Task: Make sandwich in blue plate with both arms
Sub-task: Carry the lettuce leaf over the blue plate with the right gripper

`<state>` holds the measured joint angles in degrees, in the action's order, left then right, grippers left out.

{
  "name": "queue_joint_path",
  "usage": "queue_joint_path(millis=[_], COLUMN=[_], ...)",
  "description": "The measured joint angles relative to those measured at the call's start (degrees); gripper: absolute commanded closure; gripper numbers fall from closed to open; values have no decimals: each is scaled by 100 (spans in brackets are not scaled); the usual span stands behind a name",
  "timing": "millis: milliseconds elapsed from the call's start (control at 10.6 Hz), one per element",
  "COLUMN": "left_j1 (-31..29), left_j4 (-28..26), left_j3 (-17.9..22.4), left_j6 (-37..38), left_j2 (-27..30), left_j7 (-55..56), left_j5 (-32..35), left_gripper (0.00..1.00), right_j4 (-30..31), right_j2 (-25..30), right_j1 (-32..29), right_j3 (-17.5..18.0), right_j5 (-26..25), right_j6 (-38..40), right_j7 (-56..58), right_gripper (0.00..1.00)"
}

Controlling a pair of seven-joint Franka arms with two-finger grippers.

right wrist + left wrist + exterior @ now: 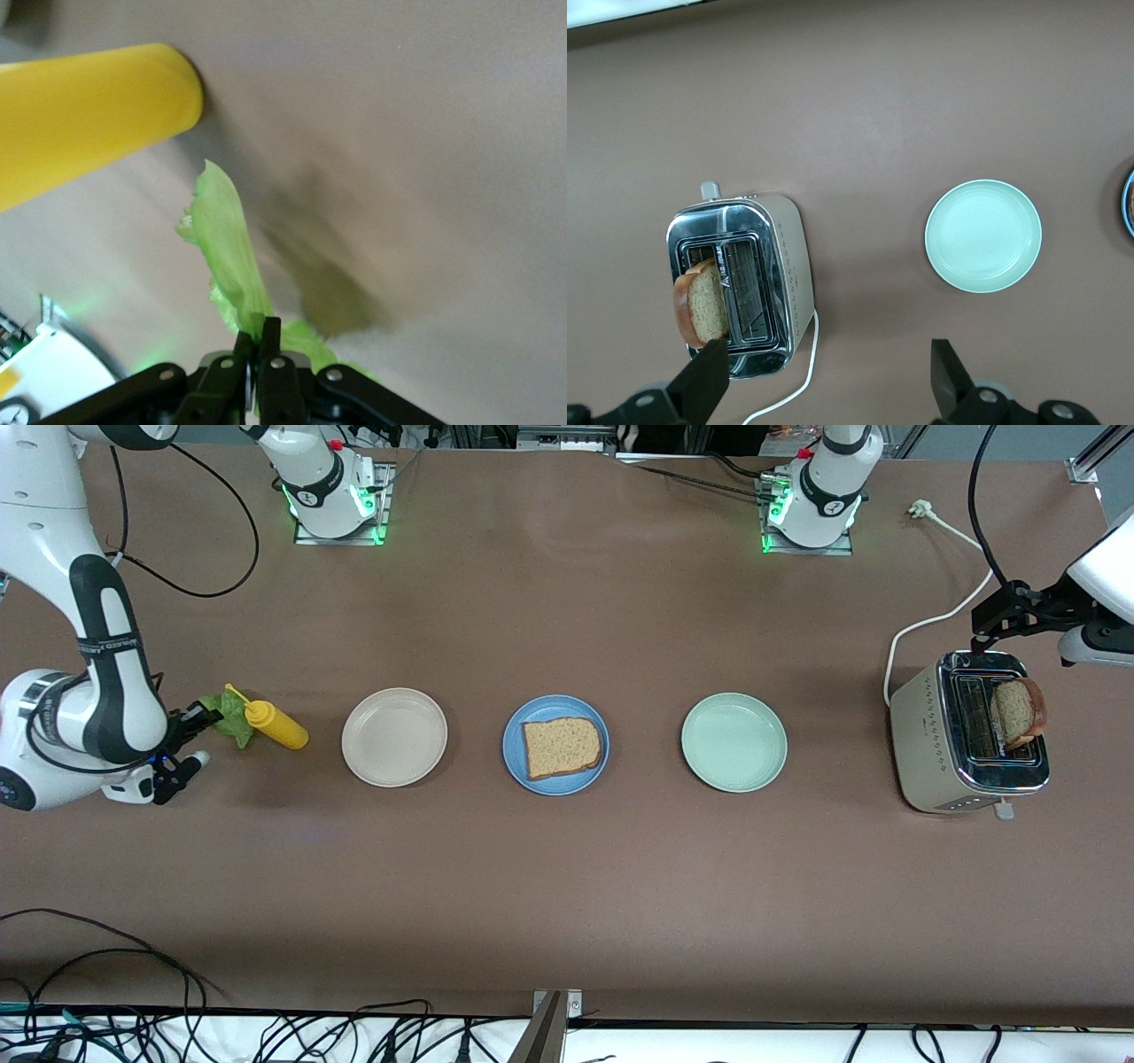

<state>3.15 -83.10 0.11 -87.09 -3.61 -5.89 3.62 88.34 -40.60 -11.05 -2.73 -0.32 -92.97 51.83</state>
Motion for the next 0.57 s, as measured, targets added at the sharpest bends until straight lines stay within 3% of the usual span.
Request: queue_joint_path(millis=[566], left_j1=[11], left_j4=[6], left_j3=[-51], left_j6=[0], left_j2=[-4], left_j7=[0], left_j5=[0], left_gripper=[0], right_j4=[-1294], right_j2=[62], right_j1=[59], right_j3=[7], right_j5=[-336], right_j6=[1436], right_j7=[237], right_gripper=[100])
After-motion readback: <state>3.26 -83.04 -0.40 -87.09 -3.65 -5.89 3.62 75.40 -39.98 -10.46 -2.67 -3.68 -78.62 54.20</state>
